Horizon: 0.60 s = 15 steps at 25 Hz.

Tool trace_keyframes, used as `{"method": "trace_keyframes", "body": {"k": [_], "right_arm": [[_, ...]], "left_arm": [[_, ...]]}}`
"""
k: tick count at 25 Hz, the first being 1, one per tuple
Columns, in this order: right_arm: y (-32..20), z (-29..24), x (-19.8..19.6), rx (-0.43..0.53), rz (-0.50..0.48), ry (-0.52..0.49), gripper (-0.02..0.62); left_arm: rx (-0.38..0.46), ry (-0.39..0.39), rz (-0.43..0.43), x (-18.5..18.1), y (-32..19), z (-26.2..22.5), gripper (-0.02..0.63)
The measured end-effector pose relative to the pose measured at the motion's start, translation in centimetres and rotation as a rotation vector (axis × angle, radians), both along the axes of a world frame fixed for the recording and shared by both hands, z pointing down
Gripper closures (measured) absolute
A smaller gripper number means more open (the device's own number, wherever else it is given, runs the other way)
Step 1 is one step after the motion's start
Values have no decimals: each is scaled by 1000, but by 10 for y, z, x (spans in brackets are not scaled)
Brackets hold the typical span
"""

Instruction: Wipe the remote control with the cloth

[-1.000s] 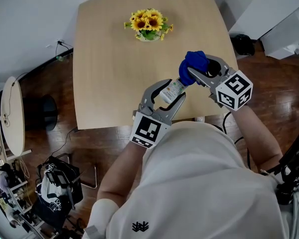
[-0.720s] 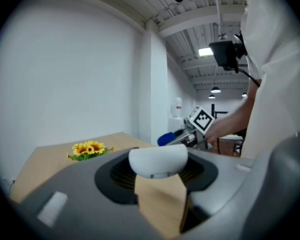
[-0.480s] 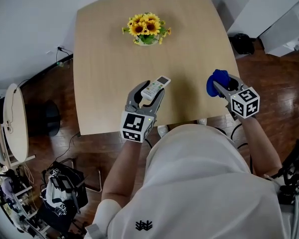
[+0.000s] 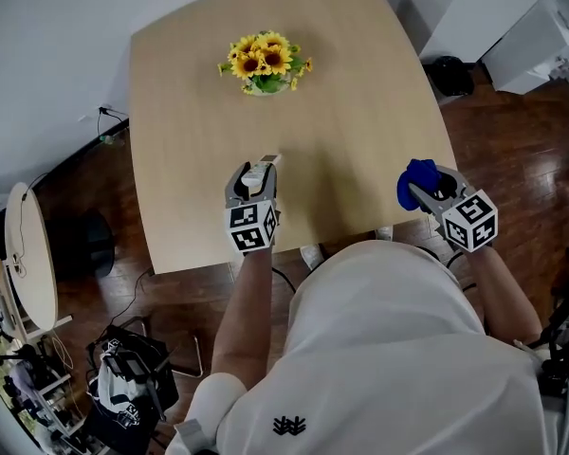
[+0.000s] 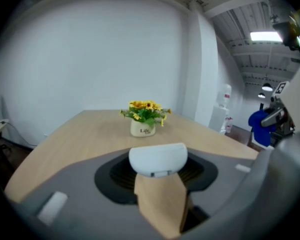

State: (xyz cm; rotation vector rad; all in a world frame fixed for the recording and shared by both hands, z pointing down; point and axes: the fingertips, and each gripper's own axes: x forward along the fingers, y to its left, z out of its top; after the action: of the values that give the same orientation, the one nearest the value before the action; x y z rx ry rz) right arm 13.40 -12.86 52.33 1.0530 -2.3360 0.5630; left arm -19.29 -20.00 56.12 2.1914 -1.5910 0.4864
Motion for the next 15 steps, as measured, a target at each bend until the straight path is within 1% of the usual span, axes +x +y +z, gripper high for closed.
{"method": "trace_keyframes", "body": {"k": [5,7,9,12,15], "right_arm": [[3,-3,1,0,-12,15,408],[3,-3,1,1,-13,17,408],[3,-3,0,0,-17,17,408],[3,-4,-2,2,-26,20,408],[0,-6,-4,8,-36,22,408]], "left_arm": [[-64,-38,-24,0,15,35,371],[-95,-71,-19,3,24,53,371],[-147,-102,0,8,35,73,371],[-236,-113,10,16,49,95,370],[-282,-148,33,17,51,114,370]]}}
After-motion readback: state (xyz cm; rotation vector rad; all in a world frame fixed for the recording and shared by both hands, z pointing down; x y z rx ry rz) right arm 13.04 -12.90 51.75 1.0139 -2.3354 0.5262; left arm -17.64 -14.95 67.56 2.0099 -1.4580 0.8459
